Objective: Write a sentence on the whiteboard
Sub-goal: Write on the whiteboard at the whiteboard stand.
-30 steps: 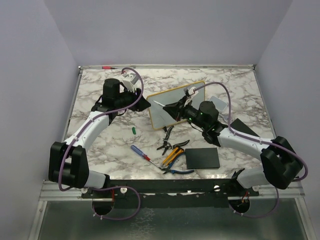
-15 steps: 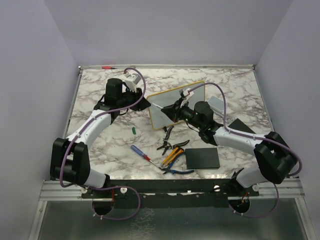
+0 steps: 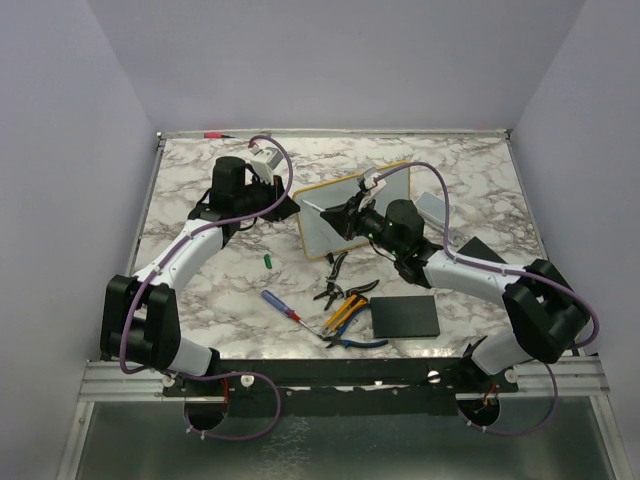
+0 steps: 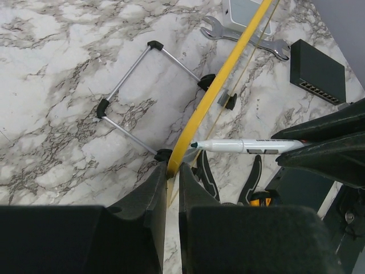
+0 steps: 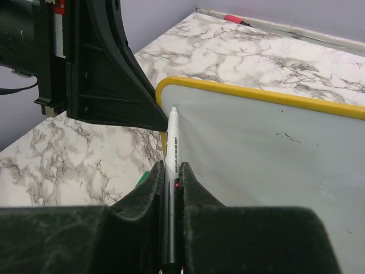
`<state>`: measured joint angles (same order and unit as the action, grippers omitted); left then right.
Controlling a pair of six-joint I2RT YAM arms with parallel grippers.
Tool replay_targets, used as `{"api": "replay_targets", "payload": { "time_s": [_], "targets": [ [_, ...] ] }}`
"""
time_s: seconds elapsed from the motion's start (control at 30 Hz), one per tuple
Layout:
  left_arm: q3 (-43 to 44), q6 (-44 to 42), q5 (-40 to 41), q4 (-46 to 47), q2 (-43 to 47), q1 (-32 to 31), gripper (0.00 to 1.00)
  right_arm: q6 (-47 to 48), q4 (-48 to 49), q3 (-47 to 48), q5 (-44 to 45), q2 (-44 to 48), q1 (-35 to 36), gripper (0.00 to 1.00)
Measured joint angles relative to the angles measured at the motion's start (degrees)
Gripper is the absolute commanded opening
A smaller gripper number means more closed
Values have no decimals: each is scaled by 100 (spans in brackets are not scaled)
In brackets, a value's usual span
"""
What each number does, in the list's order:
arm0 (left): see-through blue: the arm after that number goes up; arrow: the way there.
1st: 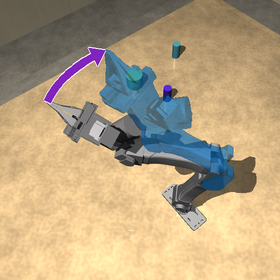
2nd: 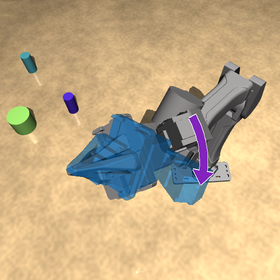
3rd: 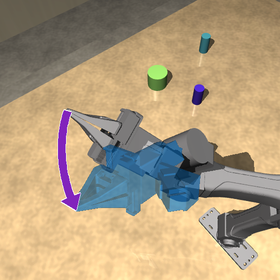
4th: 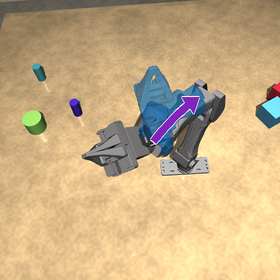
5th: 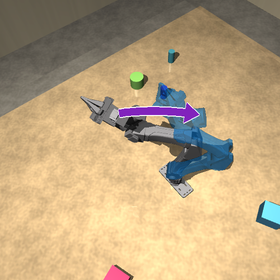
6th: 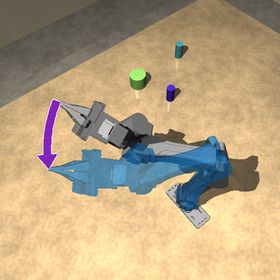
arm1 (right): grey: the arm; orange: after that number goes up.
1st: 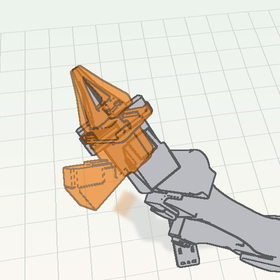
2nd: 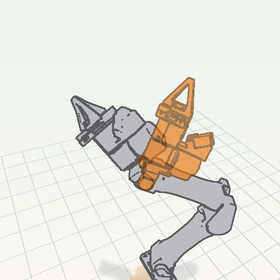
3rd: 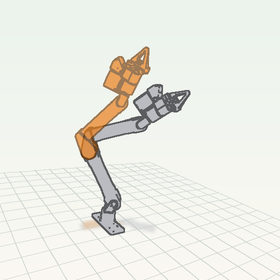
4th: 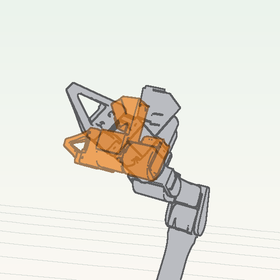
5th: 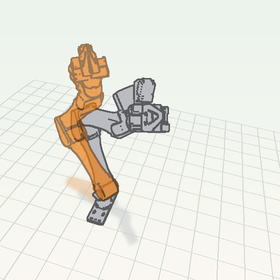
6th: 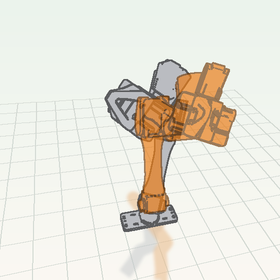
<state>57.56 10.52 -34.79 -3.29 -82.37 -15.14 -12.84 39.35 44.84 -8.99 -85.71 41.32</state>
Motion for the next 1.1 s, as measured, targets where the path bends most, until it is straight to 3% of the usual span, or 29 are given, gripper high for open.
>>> {"api": "replay_targets", "payload": {
  "time_s": [1.1],
  "targets": [
    [0, -76, 96, 22, 2, -37, 7, 52, -63, -450, 470, 48, 179, 1]
  ]
}}
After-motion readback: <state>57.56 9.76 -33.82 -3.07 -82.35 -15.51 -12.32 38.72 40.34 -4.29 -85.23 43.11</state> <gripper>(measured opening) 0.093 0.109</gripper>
